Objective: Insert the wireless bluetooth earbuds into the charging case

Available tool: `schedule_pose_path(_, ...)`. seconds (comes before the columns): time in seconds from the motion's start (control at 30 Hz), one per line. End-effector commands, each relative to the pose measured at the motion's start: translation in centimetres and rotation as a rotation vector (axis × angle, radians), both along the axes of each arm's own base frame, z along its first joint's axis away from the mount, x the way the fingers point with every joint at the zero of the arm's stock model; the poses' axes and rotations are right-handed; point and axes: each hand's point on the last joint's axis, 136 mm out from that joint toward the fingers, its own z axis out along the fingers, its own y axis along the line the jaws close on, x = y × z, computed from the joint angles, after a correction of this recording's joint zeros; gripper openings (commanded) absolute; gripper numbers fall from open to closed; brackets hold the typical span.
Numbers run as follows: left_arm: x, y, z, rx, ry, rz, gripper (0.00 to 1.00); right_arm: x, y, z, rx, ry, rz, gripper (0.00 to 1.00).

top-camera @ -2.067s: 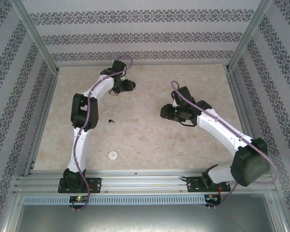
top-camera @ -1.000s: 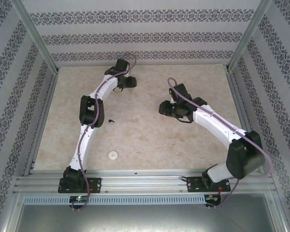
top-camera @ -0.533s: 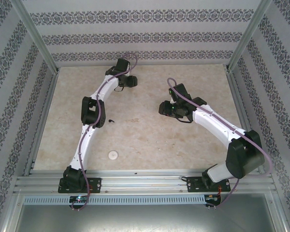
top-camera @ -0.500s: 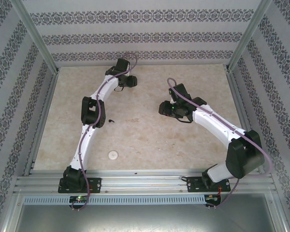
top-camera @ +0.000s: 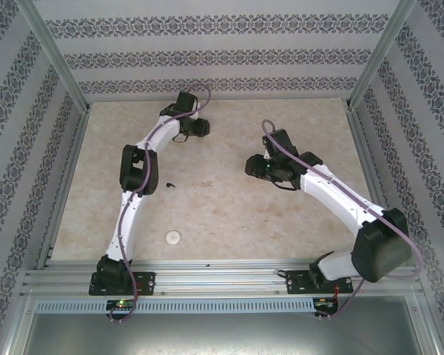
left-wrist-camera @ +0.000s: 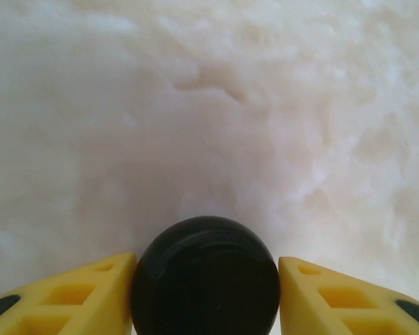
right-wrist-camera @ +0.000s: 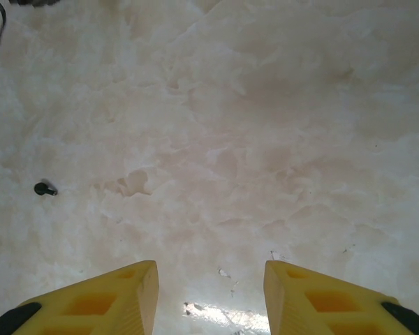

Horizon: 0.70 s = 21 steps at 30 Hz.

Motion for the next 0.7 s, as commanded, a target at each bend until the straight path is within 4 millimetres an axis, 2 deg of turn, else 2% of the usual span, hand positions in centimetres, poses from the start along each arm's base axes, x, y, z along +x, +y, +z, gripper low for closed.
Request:
schedule_pose_path(0.0,-3.4,-2.2,0.3,-0.055,0.047,-0.09,0.51,-0.7,-0.5,0.4,0.013,-0.004,-0.024,0.44)
schedule_pose_path(0.1,-5.6,-3.0,0.8,-0.089,0.048,-0.125,0.51,-1.2,-0.5,0.4,0.026,0.004,-0.023,0.44)
schedule_pose_path(0.27,-10.4,-5.0,0.8,-0.136,0.051,-0.203,0.5,-2.0,-0.1,0.2,0.053,0.026,-0.015,0.44)
schedule_pose_path(0.47,-18.0,-8.0,1.0,-0.136,0.035,-0.394,0.51,-2.6,0.3,-0.4,0.08,0.068,0.008,0.44)
schedule_pose_path(0.67,-25.3,-11.0,1.6,-0.1,0.018,-0.656,0.55,-3.2,-0.3,-1.2,0.118,0.124,0.02,0.45)
